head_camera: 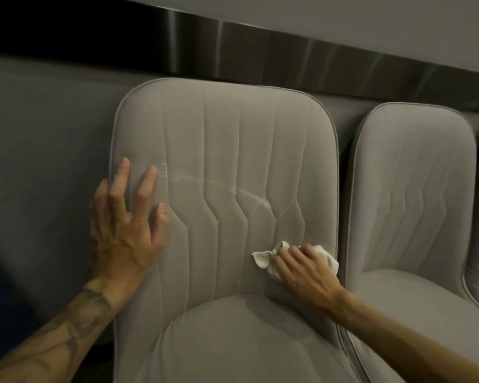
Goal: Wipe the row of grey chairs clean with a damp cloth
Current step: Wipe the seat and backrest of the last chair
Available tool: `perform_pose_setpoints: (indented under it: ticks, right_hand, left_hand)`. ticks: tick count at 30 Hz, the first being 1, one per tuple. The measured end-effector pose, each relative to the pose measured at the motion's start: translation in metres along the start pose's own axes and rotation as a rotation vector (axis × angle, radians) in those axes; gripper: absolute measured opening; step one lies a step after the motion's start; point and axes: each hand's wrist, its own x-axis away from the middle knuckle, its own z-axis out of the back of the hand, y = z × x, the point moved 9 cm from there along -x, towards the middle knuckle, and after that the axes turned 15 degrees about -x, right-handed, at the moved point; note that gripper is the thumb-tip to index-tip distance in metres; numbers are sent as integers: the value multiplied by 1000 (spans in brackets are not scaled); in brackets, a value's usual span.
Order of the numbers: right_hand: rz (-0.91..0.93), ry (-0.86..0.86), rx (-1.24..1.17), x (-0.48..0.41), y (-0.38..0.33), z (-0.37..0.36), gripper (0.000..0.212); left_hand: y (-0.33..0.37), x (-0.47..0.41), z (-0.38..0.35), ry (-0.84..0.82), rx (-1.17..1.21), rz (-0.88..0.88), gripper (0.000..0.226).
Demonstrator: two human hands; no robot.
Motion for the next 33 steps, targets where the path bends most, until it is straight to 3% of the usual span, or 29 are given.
perform_pose_setpoints:
  ticks: [3,8,14,16,20,23,25,26,31,33]
  right_hand:
    - [-9,114,22,-28,23,20,29]
    - [-225,279,2,-46,52,40,23]
    - [67,-106,-66,16,-30,-23,47]
    - [69,-47,-38,-2,-19,-12,37]
    - [-169,153,-2,-22,21,13,28]
    - [-19,-63,-52,8,-26,-21,56]
    - [105,-211,-52,26,-49,-35,58]
    - [107,-205,-47,23,-43,-32,57]
    - [-118,321,24,-74,47,57,25]
    - [-299,448,-51,-105,89,87,37]
  left_hand:
    - [0,-1,0,-14,10,9,59]
    - [2,-2,4,3,-3,-8,58]
    - [2,-3,5,9,0,-11,57]
    - [1,-3,6,12,1,-12,57]
    - [1,-4,5,15,-6,-19,57]
    - [1,-4,5,18,-12,-24,58]
    - [1,-4,6,22,-12,-21,58]
    - [1,-4,6,23,-14,-19,58]
    - [1,-3,6,14,-19,-11,58]
    - [1,-3,5,6,-20,-9,59]
